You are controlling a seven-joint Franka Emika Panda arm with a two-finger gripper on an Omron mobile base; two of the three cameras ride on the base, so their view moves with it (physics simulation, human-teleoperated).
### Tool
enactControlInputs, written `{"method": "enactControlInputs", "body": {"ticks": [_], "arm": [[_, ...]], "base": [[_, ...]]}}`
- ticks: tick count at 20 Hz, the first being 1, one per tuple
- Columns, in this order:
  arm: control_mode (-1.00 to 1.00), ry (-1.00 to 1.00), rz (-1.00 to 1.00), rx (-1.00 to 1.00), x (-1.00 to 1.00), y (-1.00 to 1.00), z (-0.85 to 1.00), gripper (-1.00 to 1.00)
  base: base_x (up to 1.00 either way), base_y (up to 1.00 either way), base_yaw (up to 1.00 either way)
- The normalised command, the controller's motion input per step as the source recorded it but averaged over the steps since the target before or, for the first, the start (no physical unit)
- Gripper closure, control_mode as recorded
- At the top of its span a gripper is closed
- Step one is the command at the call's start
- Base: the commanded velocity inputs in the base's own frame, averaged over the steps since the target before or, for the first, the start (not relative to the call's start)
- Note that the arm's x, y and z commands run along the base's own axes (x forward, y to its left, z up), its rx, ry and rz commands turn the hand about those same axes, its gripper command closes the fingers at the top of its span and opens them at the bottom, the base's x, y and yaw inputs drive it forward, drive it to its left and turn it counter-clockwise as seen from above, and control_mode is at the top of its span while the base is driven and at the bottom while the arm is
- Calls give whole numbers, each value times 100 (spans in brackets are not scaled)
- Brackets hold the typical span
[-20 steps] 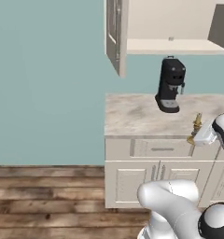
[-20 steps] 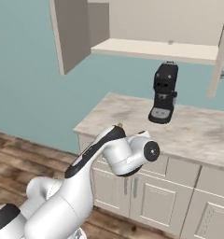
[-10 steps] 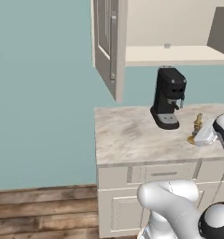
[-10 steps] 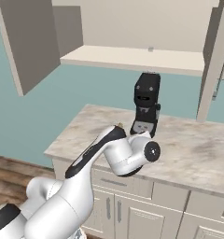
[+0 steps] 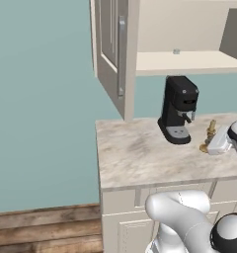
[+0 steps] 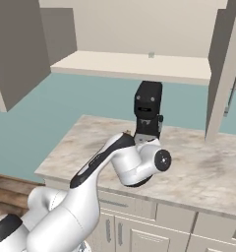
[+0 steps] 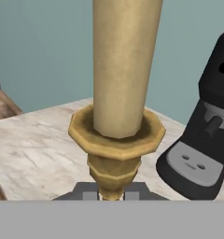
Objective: Pick the candle and candle from the dining table and place them in the open cabinet. Close the cabinet after placing the objects.
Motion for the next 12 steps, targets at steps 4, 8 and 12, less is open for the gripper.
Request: {"method": "enactControlInputs", "body": {"ticks": [4,8,12], "arm": [[100,0,0,0,0,0,0,100],[100,0,0,0,0,0,0,100],[100,0,0,0,0,0,0,100]], "base": [[0,5,0],[0,0,0],[31,2,0]]}}
